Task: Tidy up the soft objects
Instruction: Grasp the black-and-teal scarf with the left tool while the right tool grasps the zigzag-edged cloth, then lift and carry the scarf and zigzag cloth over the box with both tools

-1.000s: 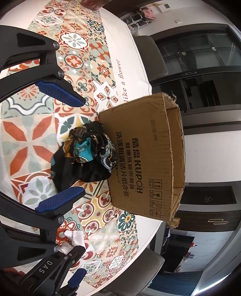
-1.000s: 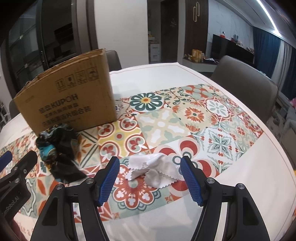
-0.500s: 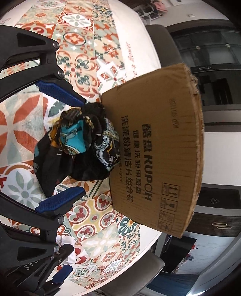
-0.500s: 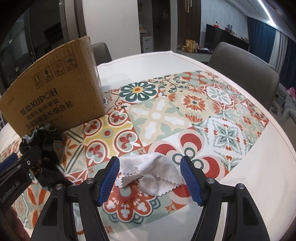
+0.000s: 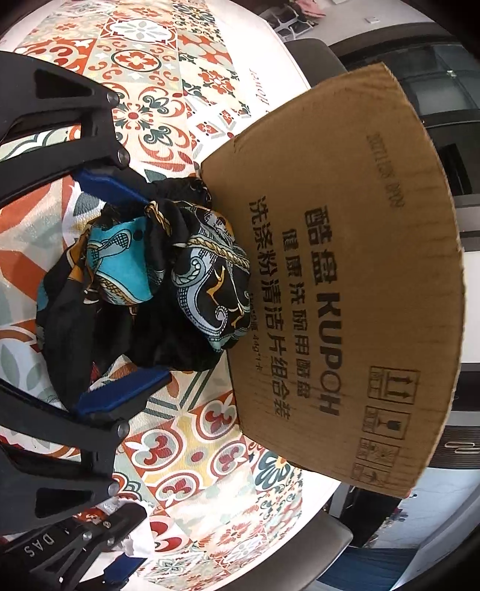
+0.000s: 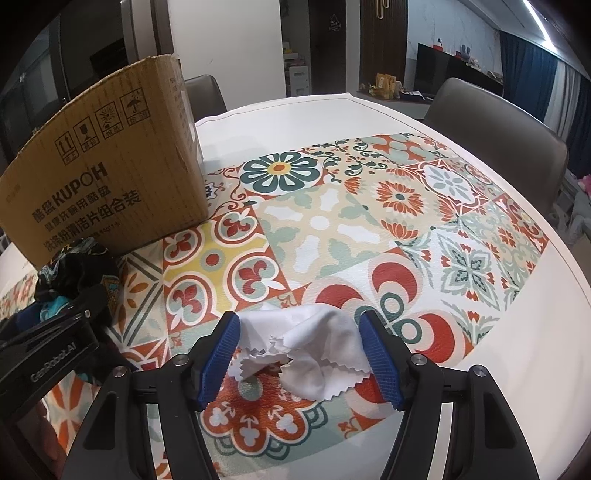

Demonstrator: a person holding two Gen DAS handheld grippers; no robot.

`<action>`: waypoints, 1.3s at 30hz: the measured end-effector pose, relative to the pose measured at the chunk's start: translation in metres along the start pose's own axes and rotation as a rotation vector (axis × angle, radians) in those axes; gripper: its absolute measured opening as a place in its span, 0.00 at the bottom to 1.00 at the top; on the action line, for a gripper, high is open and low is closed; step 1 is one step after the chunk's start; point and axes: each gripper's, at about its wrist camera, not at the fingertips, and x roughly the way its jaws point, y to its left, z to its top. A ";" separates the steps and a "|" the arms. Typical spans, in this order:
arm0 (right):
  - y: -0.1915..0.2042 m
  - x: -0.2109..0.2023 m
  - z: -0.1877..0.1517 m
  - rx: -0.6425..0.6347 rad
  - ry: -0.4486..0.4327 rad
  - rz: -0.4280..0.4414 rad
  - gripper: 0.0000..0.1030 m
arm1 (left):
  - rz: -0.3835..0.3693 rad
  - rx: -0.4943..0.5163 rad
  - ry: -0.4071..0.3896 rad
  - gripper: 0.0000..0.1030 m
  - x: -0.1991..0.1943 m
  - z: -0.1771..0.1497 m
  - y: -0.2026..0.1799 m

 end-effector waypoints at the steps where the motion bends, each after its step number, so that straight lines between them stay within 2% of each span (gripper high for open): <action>1: -0.001 0.000 0.000 0.004 -0.002 -0.001 0.61 | 0.005 0.001 -0.001 0.70 0.001 0.000 -0.001; 5: -0.004 0.002 0.000 0.006 0.012 0.003 0.41 | 0.027 0.015 -0.017 0.54 0.001 -0.001 -0.004; 9: -0.006 0.002 0.000 0.012 0.022 0.030 0.28 | 0.015 0.022 -0.026 0.30 -0.001 -0.002 -0.008; 12: -0.004 -0.001 0.000 0.003 0.018 0.045 0.23 | -0.010 0.014 -0.008 0.23 0.000 -0.004 -0.008; 17: -0.003 -0.008 0.000 -0.002 0.013 0.075 0.20 | -0.027 0.003 -0.013 0.18 -0.008 -0.006 -0.006; 39: -0.005 -0.055 0.014 -0.042 -0.070 0.147 0.20 | -0.063 -0.039 -0.092 0.15 -0.078 -0.002 0.002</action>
